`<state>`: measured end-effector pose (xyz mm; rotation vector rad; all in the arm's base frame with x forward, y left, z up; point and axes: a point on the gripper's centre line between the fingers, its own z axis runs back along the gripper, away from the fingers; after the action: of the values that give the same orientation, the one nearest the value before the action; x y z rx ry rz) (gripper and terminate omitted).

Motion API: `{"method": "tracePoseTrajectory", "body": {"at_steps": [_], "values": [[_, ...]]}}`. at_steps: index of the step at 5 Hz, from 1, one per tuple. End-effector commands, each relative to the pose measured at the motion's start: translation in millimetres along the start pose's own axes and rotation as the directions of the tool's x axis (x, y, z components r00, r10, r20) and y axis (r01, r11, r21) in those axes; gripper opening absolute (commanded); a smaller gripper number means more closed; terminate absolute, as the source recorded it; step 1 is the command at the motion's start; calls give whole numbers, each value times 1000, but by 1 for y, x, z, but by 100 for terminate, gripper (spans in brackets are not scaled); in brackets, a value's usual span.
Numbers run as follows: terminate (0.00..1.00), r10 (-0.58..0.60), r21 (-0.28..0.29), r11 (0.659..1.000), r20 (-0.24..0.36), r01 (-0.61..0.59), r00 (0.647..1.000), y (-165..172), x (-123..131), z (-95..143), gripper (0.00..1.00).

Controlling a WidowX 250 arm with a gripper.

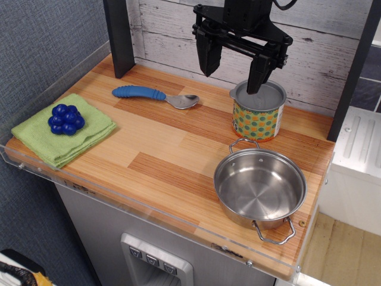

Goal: Move the blue object into the pot

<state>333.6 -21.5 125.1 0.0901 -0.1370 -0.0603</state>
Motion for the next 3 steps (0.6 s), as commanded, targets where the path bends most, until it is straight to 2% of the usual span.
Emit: {"method": "tracePoseTrajectory", "body": {"at_steps": [1,2,3], "values": [[0,0,0,1000,0,0,1000,0,0,0,100],[0,32,3,999,-66,-32,997,19,-3,-17,100],[0,74,31,997,-86,-71,994,46,-8,-18,100]]}}
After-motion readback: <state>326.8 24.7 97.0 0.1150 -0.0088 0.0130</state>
